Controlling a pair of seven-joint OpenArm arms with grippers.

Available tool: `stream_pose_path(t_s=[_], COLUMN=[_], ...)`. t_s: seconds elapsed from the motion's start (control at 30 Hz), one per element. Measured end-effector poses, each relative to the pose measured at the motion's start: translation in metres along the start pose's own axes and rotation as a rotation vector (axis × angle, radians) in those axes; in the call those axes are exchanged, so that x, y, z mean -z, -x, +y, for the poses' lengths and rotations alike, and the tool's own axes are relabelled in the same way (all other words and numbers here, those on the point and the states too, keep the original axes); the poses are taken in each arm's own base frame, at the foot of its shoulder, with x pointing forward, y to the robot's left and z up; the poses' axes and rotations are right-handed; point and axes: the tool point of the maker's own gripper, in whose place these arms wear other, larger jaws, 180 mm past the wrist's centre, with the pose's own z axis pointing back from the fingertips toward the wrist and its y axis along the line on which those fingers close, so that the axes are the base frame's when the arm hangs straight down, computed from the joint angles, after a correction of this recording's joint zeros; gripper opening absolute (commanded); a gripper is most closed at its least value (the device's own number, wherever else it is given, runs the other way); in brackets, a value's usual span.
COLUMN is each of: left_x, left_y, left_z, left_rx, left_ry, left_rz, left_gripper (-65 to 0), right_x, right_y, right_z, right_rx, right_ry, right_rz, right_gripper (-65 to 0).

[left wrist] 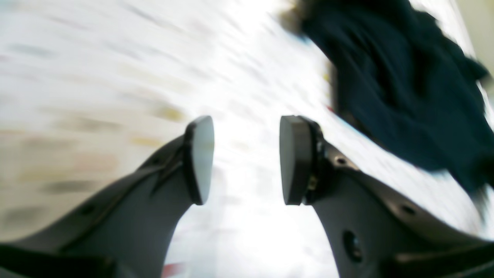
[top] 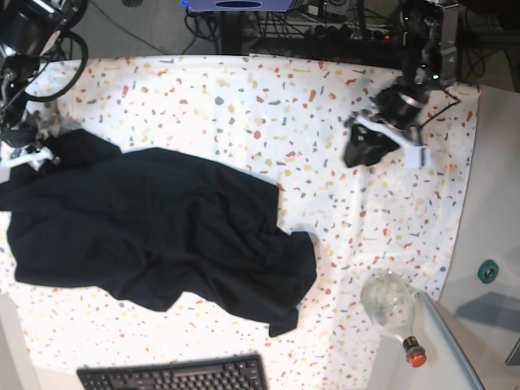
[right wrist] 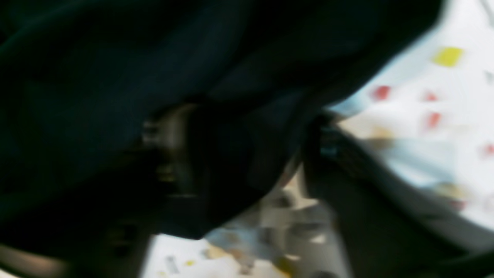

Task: Layout the t-shirt on the table in an organized manner, then fold the t-shirt properly
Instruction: 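Release the t-shirt and regrasp another edge with the left gripper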

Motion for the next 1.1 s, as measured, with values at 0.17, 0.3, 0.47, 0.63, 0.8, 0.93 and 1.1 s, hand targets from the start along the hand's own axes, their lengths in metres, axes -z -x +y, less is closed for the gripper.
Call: stream_pose_path(t_s=[0.17,0.3,0.47,0.63,0.8,0.93,1.1], left_x=[0.049,0.082,0.107,0.142,0.156,0.125,0.068], left_y=[-0.002,0.009,0.028,0.023,0.020,0.020,-0.032], left_z=[-0.046,-0.060,-0.060,-0.082,-0.092,-0.061,-0.012], left_rx=[0.032,-0.009,-0.131,-0.181,-0.141,-0.035,0.119], left_ry=[0.134,0.160,0.129,0.144,0.160,0.079,-0.218], left_rz=[0.031,0.076,0.100,0.124,0.173,0.171,0.120], left_gripper=[-39.7,-39.7,-39.3,-39.7,-65.0,-65.0,-65.0], right_x=[-0.006,-0.018,-0.028,-0.032,-0.032,-0.055,-0.078], right_y=[0.020,0.028,0.032,0.035,0.035,0.030,-0.004], right_z=[0.000,-0.009,-0.016,-0.017,-0.018,-0.024,0.007], right_rx=[0.015,-0.027,-0.076,-0.087,-0.092,-0.185,-0.311], right_ry=[-0.021,0.006,0.038,0.043,0.045,0.080,0.049], right_rz=[0.013,0.029,0.052,0.059,0.059,0.087,0.067], right_gripper=[-65.0,-65.0,-65.0,-65.0,-65.0,-65.0,-65.0])
